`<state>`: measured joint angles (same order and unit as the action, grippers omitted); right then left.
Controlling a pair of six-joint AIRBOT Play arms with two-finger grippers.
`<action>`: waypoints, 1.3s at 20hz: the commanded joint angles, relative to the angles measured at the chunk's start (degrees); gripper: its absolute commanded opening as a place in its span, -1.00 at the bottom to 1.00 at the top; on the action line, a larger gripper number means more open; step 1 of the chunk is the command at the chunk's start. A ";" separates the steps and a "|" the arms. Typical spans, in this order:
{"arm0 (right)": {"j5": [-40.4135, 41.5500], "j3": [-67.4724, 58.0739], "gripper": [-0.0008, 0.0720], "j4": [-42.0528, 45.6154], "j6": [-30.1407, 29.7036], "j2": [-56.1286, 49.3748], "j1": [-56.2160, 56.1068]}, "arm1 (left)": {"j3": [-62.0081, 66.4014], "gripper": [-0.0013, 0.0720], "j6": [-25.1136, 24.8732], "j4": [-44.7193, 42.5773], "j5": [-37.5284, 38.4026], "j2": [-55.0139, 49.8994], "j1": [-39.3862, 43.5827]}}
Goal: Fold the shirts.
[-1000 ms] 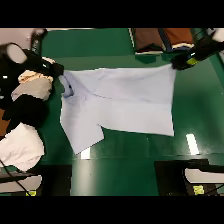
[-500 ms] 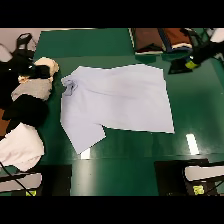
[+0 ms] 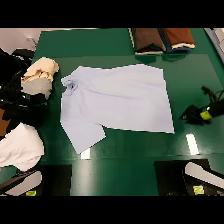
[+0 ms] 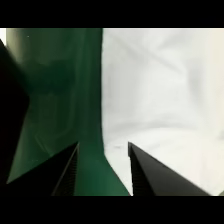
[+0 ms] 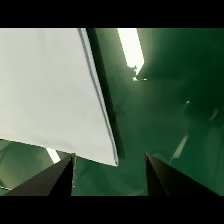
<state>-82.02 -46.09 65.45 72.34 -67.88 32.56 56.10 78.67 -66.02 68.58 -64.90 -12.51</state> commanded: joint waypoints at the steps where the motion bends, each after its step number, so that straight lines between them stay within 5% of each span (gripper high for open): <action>1: 4.13 11.21 0.34 -3.72 -2.34 2.73 3.52 | -4.22 0.09 -1.22 6.54 -1.99 0.92 -0.44; 5: 6.58 13.44 0.32 -6.01 -2.34 -0.44 -0.85 | -4.24 0.09 -1.22 6.67 -2.10 0.92 -0.44; 7: 9.27 13.44 0.14 -5.73 -2.34 -1.95 -6.10 | -4.24 0.09 -1.25 6.62 -2.01 0.92 -0.44; 9: 11.45 12.81 -0.64 -5.70 -2.36 -2.01 -10.32 | -4.26 0.09 -1.46 6.19 -1.55 0.92 -0.44; 11: 10.58 10.21 -0.92 -4.87 -2.32 -2.01 -13.51 | -4.31 0.09 -2.58 4.26 0.17 0.92 -0.44; 15: 7.93 4.15 -0.93 -2.34 -1.68 -2.01 -18.25 | -9.92 0.09 -2.64 2.71 -0.52 0.90 -0.44; 26: 7.56 -1.20 -0.93 -2.45 0.79 -2.01 -23.65 | -21.46 0.09 -1.18 8.41 -19.74 -0.55 7.61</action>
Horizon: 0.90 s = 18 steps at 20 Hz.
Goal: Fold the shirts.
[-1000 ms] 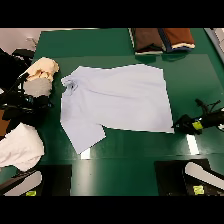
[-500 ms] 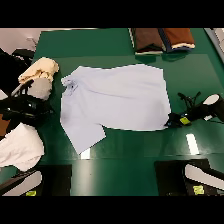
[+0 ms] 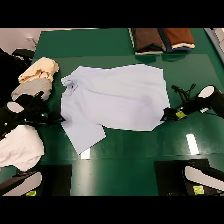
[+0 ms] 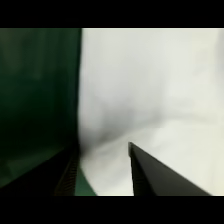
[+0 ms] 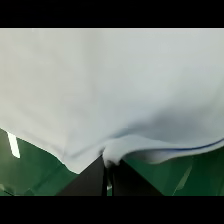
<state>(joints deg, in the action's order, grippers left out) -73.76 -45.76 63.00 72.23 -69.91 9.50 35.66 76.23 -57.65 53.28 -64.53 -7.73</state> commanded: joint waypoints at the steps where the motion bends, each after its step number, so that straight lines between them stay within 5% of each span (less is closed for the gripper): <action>1: -1.33 -2.38 -0.93 0.02 0.90 0.02 -0.59 | -1.03 0.08 1.84 0.07 -4.85 -1.25 3.17; 2: -1.92 -3.32 -0.93 0.02 0.90 0.02 -0.59 | -0.92 -0.20 1.81 0.70 -4.85 -1.22 3.17; 3: -2.49 -4.76 -0.93 0.02 0.87 0.02 -0.59 | -0.13 -0.69 1.77 1.11 -4.61 -1.22 3.17; 4: -3.13 -6.73 -0.93 0.02 0.87 0.04 -0.59 | 1.46 -0.89 1.75 1.09 -3.32 -1.07 3.15; 18: 0.61 -55.69 -0.93 0.00 0.96 24.74 8.90 | 67.89 -0.90 1.79 -2.34 -0.28 25.64 3.17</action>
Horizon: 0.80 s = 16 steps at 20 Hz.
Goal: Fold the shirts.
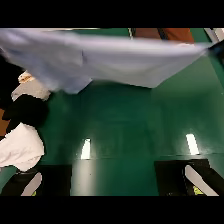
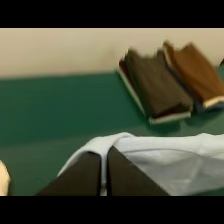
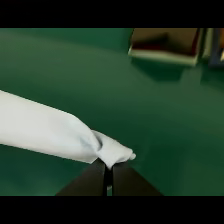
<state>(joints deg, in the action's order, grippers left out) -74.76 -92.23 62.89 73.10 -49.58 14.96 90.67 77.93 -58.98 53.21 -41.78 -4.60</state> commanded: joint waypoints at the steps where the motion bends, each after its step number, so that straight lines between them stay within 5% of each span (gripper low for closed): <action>1: 1.31 -11.43 -0.93 0.13 0.44 5.49 5.16 | 16.46 -0.90 0.70 -1.01 -0.04 2.93 0.04; 6: -4.87 -22.60 -0.93 0.04 2.91 4.22 12.39 | 23.10 -0.90 5.70 -4.37 1.38 2.43 0.04; 10: -11.43 -24.79 -0.93 -0.59 4.57 -3.67 11.21 | 17.73 -0.90 7.78 -5.38 12.98 -4.33 0.04; 16: -12.13 -7.43 -0.93 1.05 4.72 -17.33 1.44 | -2.14 -0.89 6.99 -2.19 15.08 -23.06 0.04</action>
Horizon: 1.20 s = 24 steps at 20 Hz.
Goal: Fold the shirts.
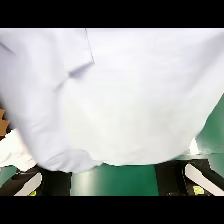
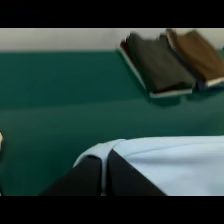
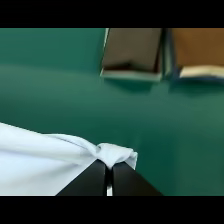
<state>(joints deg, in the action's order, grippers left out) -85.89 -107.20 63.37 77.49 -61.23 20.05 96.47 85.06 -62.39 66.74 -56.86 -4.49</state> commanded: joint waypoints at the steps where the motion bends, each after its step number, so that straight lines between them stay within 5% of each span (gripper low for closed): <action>1: -0.26 11.28 -0.93 2.78 0.59 -7.96 -4.92 | -10.47 -0.90 -0.68 1.33 1.01 -11.50 -0.07; 5: 7.37 19.91 -0.93 8.22 0.70 -18.56 -8.68 | -15.69 -0.90 -3.61 4.39 -3.15 -26.69 -0.07; 11: 11.26 7.89 -0.93 8.13 1.62 -34.84 -11.17 | -11.41 -0.90 -9.07 13.03 -14.43 -37.24 -0.07; 18: 10.12 9.20 -0.93 8.83 0.87 -31.08 -9.94 | -6.78 -0.89 -9.03 -2.89 3.96 -37.24 -0.17; 24: 15.78 29.07 -0.93 8.72 0.28 -24.04 -9.79 | -18.08 -0.89 -8.98 -3.26 1.75 -37.24 2.08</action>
<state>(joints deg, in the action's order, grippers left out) -72.99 -85.52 72.10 78.02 -87.92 10.44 82.65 76.20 -64.51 68.60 -94.06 -3.68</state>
